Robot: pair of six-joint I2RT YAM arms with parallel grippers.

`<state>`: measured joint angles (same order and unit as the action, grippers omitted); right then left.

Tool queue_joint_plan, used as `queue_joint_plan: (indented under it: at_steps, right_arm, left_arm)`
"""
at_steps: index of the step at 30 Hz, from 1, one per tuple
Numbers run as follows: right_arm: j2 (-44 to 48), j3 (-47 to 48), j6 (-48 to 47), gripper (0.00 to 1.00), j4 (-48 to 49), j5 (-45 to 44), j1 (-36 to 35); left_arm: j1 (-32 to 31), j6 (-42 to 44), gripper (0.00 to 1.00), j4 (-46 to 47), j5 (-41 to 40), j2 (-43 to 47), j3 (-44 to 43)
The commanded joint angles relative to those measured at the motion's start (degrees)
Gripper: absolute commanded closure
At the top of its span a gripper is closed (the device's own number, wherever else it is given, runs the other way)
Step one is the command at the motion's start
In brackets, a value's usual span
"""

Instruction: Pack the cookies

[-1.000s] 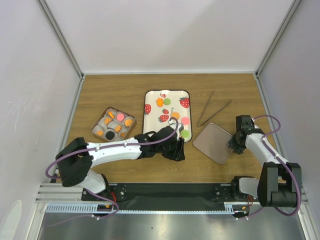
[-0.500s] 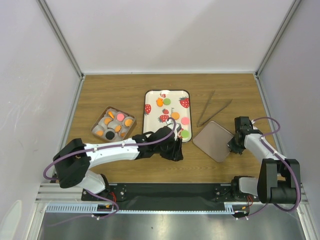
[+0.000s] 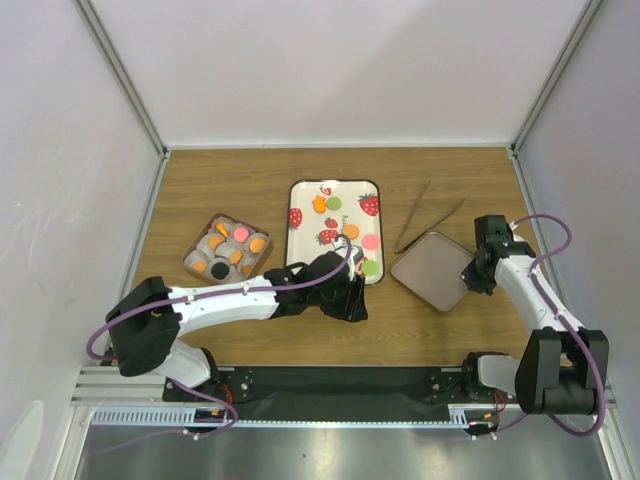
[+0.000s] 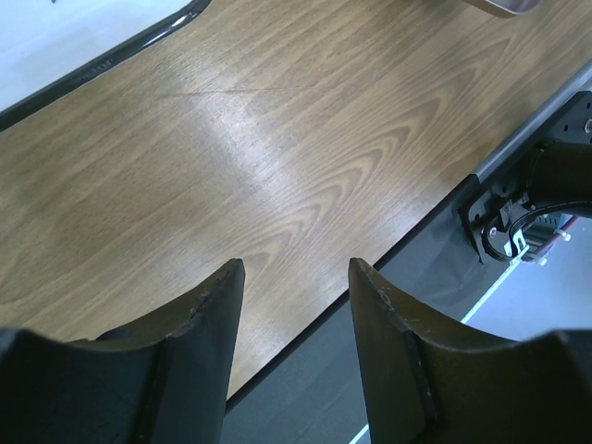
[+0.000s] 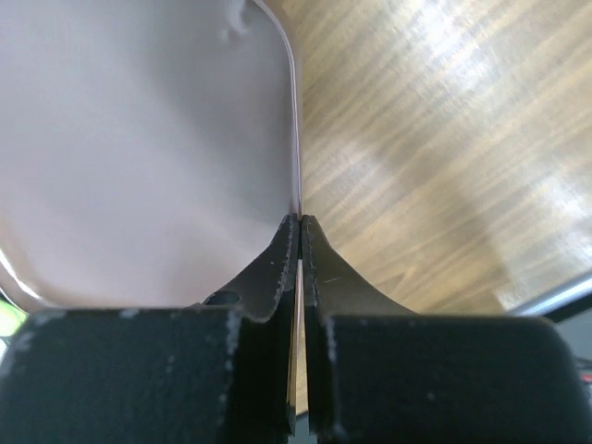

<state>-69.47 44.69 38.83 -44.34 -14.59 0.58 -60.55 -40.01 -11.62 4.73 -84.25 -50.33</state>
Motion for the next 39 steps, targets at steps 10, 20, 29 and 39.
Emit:
queue_joint_plan:
  at_steps: [10,20,29,39]
  right_arm:
    - [9.2,12.2,-1.8,1.00,-11.6,0.4,-2.4]
    - [6.1,19.9,-5.7,1.00,-5.4,7.1,-13.9]
    - [-2.7,27.7,-9.3,1.00,3.5,19.1,-21.1]
    - [-6.2,28.2,-10.8,1.00,10.8,27.6,-23.1]
  left_arm:
    - [4.3,-0.6,0.36,1.5,2.4,6.8,-1.4]
    - [15.6,-2.4,0.14,-1.9,3.4,18.6,-4.6]
    - [25.3,-2.0,0.09,0.5,13.9,15.4,-7.6]
    - [30.5,-0.6,0.19,-1.5,18.3,10.4,-12.8]
